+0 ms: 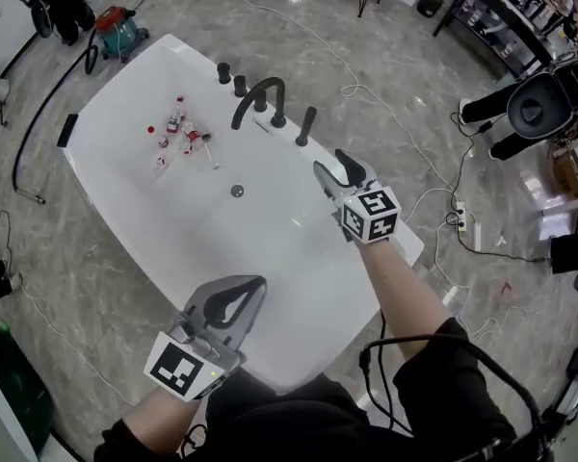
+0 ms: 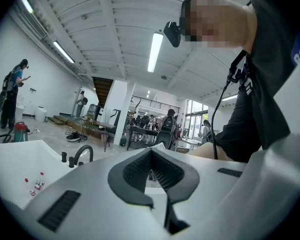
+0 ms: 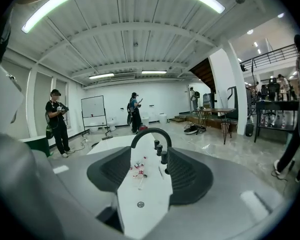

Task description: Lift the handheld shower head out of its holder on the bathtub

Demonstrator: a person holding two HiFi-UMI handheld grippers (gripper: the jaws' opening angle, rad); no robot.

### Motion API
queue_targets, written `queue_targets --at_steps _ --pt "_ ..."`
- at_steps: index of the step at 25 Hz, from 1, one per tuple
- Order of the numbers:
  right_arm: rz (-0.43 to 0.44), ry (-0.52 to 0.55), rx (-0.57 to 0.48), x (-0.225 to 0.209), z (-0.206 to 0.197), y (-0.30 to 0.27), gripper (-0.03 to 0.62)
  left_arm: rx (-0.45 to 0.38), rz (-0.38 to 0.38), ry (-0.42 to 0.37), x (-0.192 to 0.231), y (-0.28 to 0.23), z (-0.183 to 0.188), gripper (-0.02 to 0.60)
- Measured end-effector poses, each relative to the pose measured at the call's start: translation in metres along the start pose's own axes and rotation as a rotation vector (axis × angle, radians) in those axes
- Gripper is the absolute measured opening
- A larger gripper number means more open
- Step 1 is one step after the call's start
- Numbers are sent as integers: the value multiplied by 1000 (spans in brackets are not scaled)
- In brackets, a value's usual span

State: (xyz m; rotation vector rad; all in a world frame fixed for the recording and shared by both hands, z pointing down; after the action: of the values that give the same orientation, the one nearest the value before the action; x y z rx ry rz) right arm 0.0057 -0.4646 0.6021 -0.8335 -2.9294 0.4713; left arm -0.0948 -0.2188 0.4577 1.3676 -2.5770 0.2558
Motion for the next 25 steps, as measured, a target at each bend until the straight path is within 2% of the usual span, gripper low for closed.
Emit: queue_targets --at_steps 10,15,20,25 --pt "-27 18 66 -25 -33 -91 209 11 28 42 41 1 -33 0" --pt "-50 -39 91 -35 -53 -126 215 3 40 40 64 0 -37 0" --pt "-101 -35 124 -52 -73 -157 222 -7 54 50 82 3 -41 0" --pt "-138 -23 149 -67 -91 -189 222 10 55 68 96 4 -61 0"
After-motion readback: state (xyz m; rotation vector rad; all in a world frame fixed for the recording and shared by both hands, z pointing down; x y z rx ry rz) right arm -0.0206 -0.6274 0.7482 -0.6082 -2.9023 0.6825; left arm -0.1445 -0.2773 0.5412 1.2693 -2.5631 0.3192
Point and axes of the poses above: the fingertips, and each gripper's own axes: y backward along the fingers, x to its left, z out of its top, the point moved 1 cm from there along y, backward along the fingers, and after that the axes turned 15 degrees about -z, right-handed, at the moved point
